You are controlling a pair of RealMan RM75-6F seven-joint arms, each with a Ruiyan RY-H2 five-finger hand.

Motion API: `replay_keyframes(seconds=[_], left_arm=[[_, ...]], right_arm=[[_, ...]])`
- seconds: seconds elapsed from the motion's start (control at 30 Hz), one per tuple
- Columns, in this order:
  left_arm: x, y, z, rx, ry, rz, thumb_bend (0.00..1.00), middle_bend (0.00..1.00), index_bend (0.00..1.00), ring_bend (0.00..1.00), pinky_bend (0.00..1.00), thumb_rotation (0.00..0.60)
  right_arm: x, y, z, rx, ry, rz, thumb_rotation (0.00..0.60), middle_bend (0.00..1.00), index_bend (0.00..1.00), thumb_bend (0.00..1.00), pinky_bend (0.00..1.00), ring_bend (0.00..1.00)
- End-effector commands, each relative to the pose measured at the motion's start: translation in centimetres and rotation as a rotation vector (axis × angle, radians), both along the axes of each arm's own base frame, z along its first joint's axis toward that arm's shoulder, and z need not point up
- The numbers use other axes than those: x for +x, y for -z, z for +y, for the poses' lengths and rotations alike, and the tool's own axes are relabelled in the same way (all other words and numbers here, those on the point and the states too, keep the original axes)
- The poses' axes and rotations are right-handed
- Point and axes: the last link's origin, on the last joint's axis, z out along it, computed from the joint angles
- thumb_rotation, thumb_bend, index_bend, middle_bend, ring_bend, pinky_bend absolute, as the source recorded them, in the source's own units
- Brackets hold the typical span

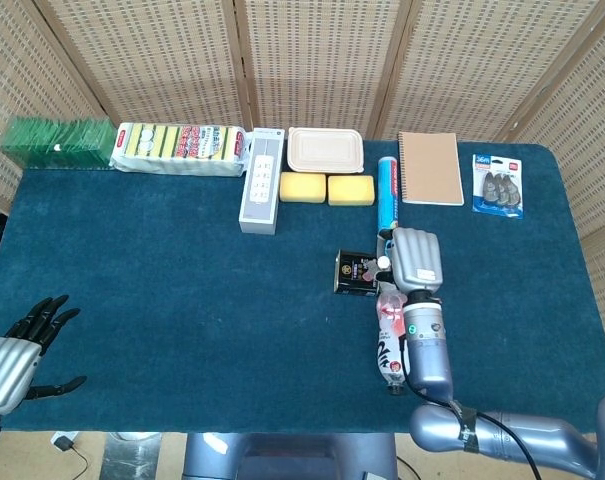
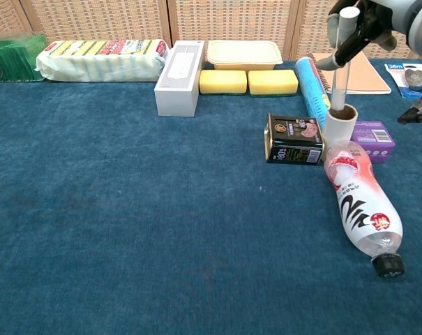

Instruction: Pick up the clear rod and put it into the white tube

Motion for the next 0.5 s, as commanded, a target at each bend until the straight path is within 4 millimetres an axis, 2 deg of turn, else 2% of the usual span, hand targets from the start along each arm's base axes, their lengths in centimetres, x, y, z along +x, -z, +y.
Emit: replay_keyframes(seconds=[0.03,0.5], left_arm=[[0.0,0.0,0.0,0.000,0.001,0.000,0.11,0.05,0.11,0.02,0.23,0.451],[0.0,-0.1,-0.2,-0.001,0.006,-0.006,0.11,0.05,0.11,0.02,0.23,0.451]], right_arm=[[0.3,-0.4,0.1,-0.006,-0.006,0.000,0.600,0.93,0.77,0.29,0.85,0.97],[1.7,-2.9,0.6,-0.066,-0.048,0.016,0.600,0.94,0.78,0.29,0.86,0.98]])
